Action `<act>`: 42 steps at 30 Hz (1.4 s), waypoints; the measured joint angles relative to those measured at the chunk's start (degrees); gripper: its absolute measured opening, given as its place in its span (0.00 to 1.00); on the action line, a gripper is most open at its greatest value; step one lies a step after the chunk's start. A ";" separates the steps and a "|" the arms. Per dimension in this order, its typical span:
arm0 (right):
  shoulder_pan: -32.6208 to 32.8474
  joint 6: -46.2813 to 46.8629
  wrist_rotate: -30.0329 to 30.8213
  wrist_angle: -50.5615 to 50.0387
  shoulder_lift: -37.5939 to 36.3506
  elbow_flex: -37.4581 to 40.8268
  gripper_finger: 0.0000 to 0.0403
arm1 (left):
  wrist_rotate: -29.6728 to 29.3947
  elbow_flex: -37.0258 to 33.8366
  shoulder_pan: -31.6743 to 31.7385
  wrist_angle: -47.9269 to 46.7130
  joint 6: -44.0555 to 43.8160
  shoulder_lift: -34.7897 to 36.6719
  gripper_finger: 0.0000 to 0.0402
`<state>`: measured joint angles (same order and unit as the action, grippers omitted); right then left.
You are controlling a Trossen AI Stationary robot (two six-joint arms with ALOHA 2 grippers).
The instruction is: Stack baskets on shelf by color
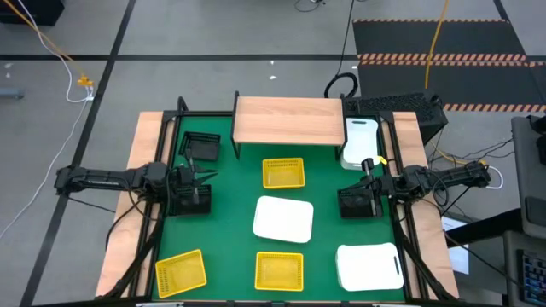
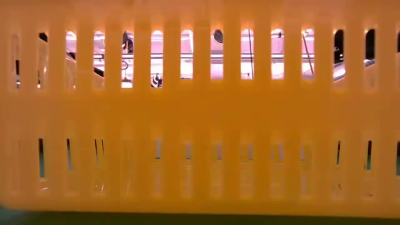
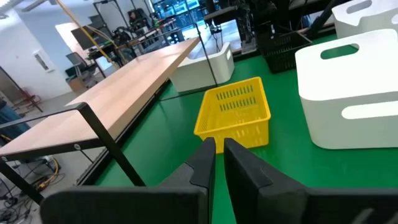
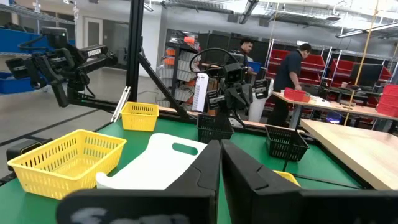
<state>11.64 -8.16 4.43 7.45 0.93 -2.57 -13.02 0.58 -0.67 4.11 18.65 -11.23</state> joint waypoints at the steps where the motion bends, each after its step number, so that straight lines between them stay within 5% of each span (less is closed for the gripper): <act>1: 0.00 0.00 0.00 0.01 0.00 -0.01 0.02 | 0.02 0.01 0.00 0.01 0.00 -0.01 0.09; 30: 0.00 -0.10 0.00 0.01 0.00 0.00 0.02 | 0.01 0.00 0.00 0.00 0.00 -0.01 0.09; 38: 0.00 -7.77 0.00 0.02 0.00 -0.01 0.02 | 0.00 0.00 0.00 0.01 0.00 -0.01 0.09; 42: 0.00 -2.36 0.00 2.54 0.00 0.00 0.02 | 0.00 0.00 0.00 0.01 0.00 -0.01 0.09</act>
<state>11.63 -10.53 4.43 9.99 0.93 -2.57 -13.02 0.58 -0.67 4.12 18.65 -11.24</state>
